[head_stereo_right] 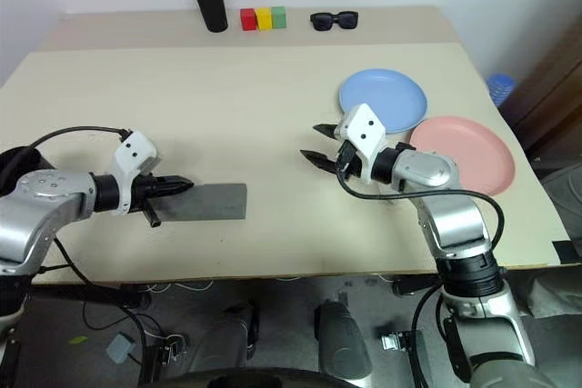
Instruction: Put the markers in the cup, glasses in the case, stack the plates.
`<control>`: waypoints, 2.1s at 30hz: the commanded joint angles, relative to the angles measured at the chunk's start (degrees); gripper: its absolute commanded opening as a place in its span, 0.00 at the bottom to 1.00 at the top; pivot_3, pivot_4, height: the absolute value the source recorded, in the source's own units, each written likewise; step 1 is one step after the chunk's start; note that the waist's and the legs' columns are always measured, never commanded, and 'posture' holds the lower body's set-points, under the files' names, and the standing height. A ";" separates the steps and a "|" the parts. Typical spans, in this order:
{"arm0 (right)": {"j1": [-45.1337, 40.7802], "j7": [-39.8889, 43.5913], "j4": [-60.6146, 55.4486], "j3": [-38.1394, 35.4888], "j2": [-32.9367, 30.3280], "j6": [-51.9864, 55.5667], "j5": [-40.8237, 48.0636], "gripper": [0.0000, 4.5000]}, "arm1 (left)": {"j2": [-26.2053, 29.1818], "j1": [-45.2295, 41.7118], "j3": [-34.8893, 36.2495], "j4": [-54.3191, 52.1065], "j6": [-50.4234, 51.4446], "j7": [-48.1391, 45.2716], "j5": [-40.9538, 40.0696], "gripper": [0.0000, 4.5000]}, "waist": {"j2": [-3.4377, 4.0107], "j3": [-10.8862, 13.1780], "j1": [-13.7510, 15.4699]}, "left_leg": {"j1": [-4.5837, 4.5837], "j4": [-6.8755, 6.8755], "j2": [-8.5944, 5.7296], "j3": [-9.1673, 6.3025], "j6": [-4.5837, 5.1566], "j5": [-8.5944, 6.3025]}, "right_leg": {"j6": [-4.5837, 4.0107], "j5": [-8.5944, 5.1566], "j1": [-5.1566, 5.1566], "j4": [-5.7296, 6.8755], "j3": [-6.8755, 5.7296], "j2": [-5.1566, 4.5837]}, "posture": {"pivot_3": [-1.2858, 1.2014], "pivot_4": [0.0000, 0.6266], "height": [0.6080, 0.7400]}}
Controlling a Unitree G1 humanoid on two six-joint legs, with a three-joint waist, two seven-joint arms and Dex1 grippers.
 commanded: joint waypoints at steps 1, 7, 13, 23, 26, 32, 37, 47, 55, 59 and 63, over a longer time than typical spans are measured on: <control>-6.09 -3.41 9.54 0.86 -2.17 -0.75 -5.62 0.56 | -4.98 -0.49 7.29 -3.60 -5.15 3.83 -2.98 0.00 | -0.01 0.00 0.08 | 0.00 0.03 0.00 0.00 0.00 0.00 | 0.00 0.00 0.01 -0.01 0.00 0.00 | 0.52 0.24 1.00; -12.84 -7.32 25.09 6.49 -4.96 -10.94 -17.16 0.56 | -8.40 4.95 6.85 -8.81 -13.06 3.20 -2.72 0.00 | -0.01 0.00 -0.29 | -0.01 -0.08 0.00 0.05 0.00 0.00 | 0.01 0.00 -0.04 -0.04 0.02 -0.01 | 0.52 0.24 1.00; -19.19 -11.15 42.91 12.01 -4.70 -22.95 -26.07 0.51 | -9.96 7.60 2.55 -11.43 -14.91 2.59 -3.42 0.00 | 0.00 0.00 -0.24 | 0.00 -0.02 0.00 0.13 0.01 0.00 | 0.00 0.01 -0.05 -0.02 0.07 0.01 | 0.52 0.24 1.00; -22.58 -15.08 52.84 12.21 -3.55 -31.87 -29.92 0.02 | -13.03 7.84 1.48 -13.60 -14.35 5.96 -4.79 0.00 | 0.01 0.01 -0.40 | 0.01 -0.03 0.00 0.10 0.01 0.00 | 0.01 0.02 -0.03 -0.01 0.07 0.01 | 0.52 0.24 1.00; -21.80 -15.50 49.04 11.22 -4.36 -33.78 -29.68 0.02 | -14.42 7.43 1.54 -13.68 -14.79 7.20 -5.01 0.00 | 0.02 0.01 -0.33 | 0.01 0.00 -0.01 0.10 0.01 0.00 | 0.01 0.02 -0.02 0.01 0.07 0.02 | 0.52 0.24 1.00; -16.13 -6.31 30.81 3.14 -10.69 -28.85 -20.98 0.02 | -16.18 5.06 -0.22 -13.06 -15.27 8.14 -4.18 0.00 | 0.04 0.02 0.27 | -0.02 0.01 -0.02 0.06 0.01 0.00 | 0.01 0.02 0.00 0.00 0.06 0.01 | 0.52 0.24 1.00; -5.84 3.38 15.96 -5.56 -21.86 -20.14 -13.87 0.02 | -15.82 4.82 -1.92 -12.48 -15.82 6.81 -4.18 0.00 | 0.05 0.02 1.64 | -0.03 0.03 -0.06 0.05 0.08 -0.04 | 0.05 0.00 0.08 -0.09 0.05 -0.03 | 0.52 0.24 1.00; 18.41 10.03 4.44 -18.01 -32.91 -10.51 -8.97 0.02 | -16.77 0.00 -7.38 -7.75 -18.17 2.43 -3.10 0.00 | 0.17 -0.02 -0.01 | 0.20 0.08 0.00 0.16 0.14 -0.07 | 0.02 -0.01 0.25 -0.04 0.10 0.02 | 0.52 0.24 1.00; 18.64 9.44 1.99 -15.97 -31.54 -5.91 -8.20 0.21 | -17.92 -0.50 -9.13 -7.85 -18.75 2.50 -2.75 0.00 | 0.18 -0.03 -0.03 | 0.20 0.15 -0.01 0.17 0.14 -0.07 | 0.04 -0.01 0.28 -0.03 0.14 0.03 | 0.52 0.24 1.00; 18.10 10.27 0.76 -15.86 -32.20 -4.90 -7.45 0.63 | -17.76 1.18 -9.88 -9.48 -18.80 2.65 -2.49 0.00 | 0.18 -0.03 0.04 | 0.19 0.15 -0.02 0.16 0.14 -0.07 | 0.05 -0.01 0.29 -0.05 0.14 0.01 | 0.52 0.24 1.00; 17.21 10.77 0.12 -16.29 -32.43 -4.70 -6.38 0.96 | -17.63 2.30 -10.01 -10.03 -19.16 2.72 -2.56 0.00 | 0.18 -0.03 0.01 | 0.19 0.15 -0.02 0.16 0.14 -0.07 | 0.05 -0.01 0.29 -0.05 0.13 0.02 | 0.52 0.24 1.00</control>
